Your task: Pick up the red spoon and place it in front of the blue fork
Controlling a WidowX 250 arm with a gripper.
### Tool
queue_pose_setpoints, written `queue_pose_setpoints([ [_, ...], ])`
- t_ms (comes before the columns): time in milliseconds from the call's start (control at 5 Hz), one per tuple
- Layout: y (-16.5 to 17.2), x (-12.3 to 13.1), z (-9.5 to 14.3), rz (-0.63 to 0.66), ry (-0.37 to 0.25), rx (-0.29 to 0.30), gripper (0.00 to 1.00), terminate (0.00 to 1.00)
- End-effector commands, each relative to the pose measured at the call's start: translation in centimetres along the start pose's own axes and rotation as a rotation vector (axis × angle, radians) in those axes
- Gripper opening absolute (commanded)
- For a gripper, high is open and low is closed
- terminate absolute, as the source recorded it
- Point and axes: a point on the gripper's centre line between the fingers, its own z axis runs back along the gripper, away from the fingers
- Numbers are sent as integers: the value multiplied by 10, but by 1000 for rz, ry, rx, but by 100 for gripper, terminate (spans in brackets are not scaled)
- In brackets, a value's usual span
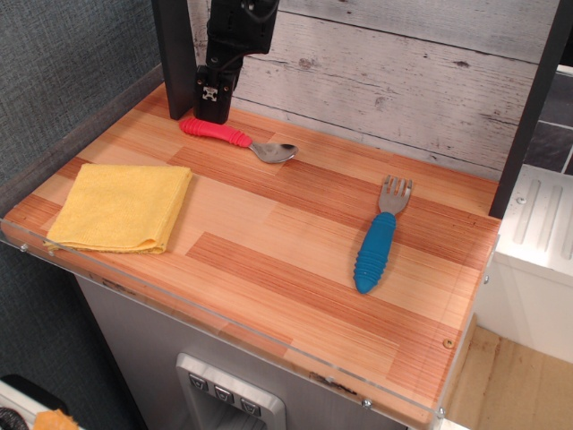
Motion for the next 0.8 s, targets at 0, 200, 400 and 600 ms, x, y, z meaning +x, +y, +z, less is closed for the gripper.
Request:
queue_pose_setpoints([
  [0,38,1,-9,-37,-8,64,100,0],
  [200,42,3,-20,-47,-38,85,100,0],
  [400,43,6,-31,-52,-4,86,100,0],
  [600,50,7,-40,-20,-13,105,100,0],
])
